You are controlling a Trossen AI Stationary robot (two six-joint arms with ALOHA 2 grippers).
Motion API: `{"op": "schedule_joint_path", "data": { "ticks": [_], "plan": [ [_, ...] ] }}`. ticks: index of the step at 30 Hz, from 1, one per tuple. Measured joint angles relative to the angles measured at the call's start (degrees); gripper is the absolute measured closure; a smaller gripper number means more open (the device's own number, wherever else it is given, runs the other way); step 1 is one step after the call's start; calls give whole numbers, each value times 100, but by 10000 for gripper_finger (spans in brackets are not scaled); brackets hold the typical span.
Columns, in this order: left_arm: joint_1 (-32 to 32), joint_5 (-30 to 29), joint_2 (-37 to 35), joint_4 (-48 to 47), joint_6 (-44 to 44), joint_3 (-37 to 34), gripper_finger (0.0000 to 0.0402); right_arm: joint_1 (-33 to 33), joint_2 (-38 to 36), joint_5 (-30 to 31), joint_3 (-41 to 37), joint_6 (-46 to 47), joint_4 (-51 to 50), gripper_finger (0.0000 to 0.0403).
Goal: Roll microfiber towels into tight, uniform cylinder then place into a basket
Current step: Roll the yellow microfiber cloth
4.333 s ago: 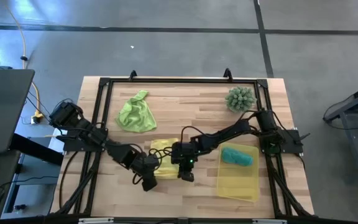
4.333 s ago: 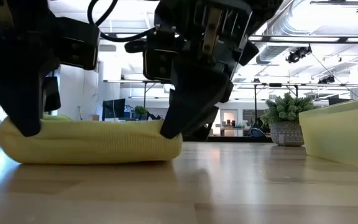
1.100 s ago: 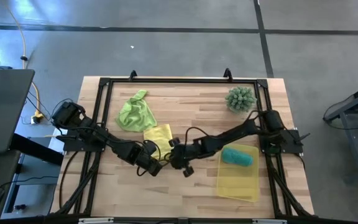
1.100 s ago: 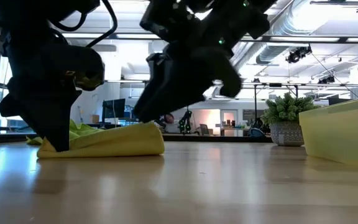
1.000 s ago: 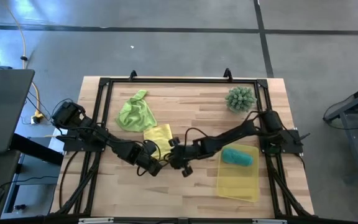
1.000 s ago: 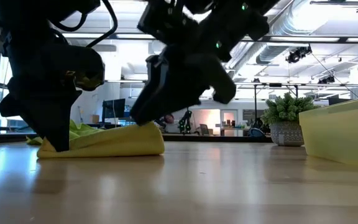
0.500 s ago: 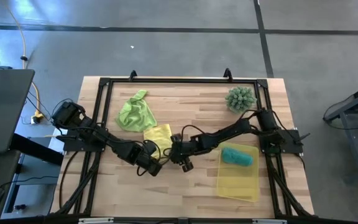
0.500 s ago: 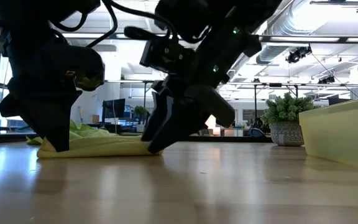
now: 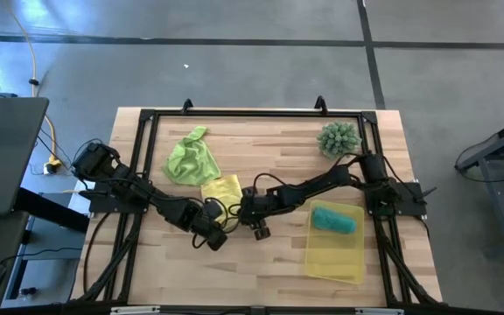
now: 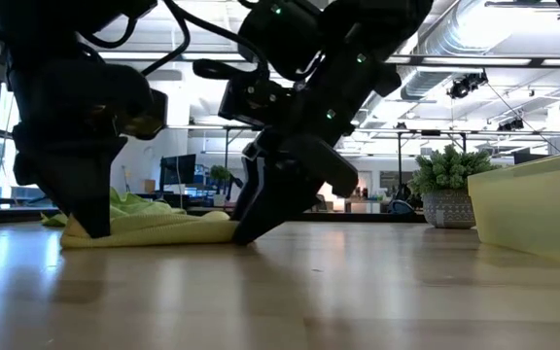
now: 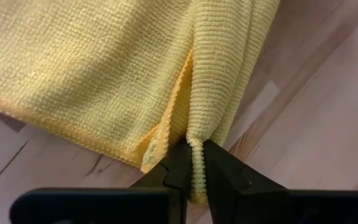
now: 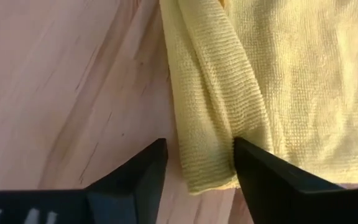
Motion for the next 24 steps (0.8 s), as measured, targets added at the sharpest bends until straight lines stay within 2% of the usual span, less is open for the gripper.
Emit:
{"op": "schedule_joint_path", "data": {
  "ticks": [3, 12, 18, 24],
  "plan": [
    [1, 95, -54, 14, 273, 1, 360, 2, 5, -4, 7, 291, -128, 251],
    [0, 488, -353, -98, 1262, 12, 318, -9, 3, -179, 2, 842, -158, 389],
    [85, 470, -809, -527, 2329, 12, 301, -16, 3, -332, 0, 1234, -154, 393],
    [34, 458, -1390, -604, 3150, 14, 301, -104, 1, -1375, -7, 1835, -177, 399]
  ]
}}
